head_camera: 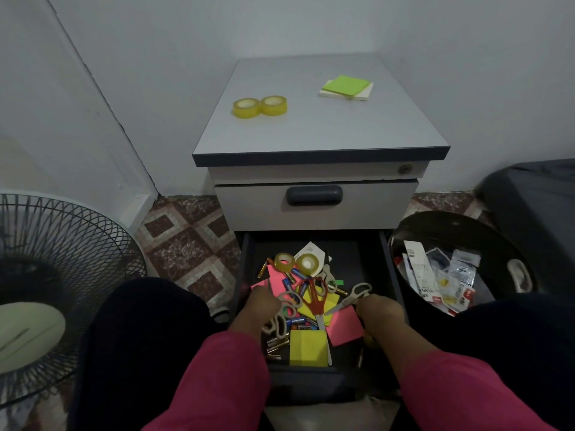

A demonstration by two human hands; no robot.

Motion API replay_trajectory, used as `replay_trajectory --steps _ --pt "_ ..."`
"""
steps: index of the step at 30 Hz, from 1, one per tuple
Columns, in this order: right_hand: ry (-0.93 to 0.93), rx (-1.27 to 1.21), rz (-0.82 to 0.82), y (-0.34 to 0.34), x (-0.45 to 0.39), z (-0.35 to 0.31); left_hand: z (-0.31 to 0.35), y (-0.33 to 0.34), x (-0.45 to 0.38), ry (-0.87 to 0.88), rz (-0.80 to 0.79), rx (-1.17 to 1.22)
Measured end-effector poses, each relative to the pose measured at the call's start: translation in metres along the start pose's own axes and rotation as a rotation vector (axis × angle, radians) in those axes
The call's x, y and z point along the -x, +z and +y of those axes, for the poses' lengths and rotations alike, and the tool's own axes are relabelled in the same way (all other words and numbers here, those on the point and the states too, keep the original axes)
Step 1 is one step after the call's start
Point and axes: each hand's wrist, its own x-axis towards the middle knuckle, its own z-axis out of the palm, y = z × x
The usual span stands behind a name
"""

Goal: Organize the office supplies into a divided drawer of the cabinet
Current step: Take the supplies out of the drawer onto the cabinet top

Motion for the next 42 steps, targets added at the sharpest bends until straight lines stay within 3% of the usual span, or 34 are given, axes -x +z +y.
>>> replay_trajectory --steps 9,17,25,30,32,34,36,37,40,42 --pt "-0.055 -0.037 0.101 -0.031 0.008 -0.005 -0.001 0.016 -0.012 -0.170 0.068 0.000" --pt "-0.235 0.040 0.143 -0.025 0.012 -0.019 0.000 0.019 -0.019 -0.153 0.103 -0.070" --pt "-0.272 0.022 0.172 -0.016 0.009 -0.015 0.001 0.022 -0.016 -0.125 0.121 -0.110" --pt "-0.267 0.028 0.145 -0.013 0.009 -0.017 0.009 0.026 -0.012 -0.111 0.120 -0.074" --pt "-0.270 -0.005 0.153 -0.016 0.010 -0.017 0.010 0.026 -0.012 -0.150 0.128 0.076" --pt "-0.267 -0.089 0.168 -0.022 0.011 -0.017 0.006 0.026 -0.006 -0.083 0.019 -0.145" --pt "-0.269 -0.176 0.209 -0.032 0.016 -0.017 0.008 0.021 -0.004 -0.047 0.020 -0.220" --pt "-0.275 -0.225 0.245 -0.038 0.019 -0.016 0.010 0.019 -0.006 -0.053 0.057 -0.140" --pt "-0.300 -0.428 0.370 -0.061 0.032 -0.013 0.029 0.011 0.007 -0.102 0.230 0.453" --pt "-0.322 -0.578 0.468 -0.084 0.044 -0.012 0.050 0.001 0.028 0.048 0.393 0.445"
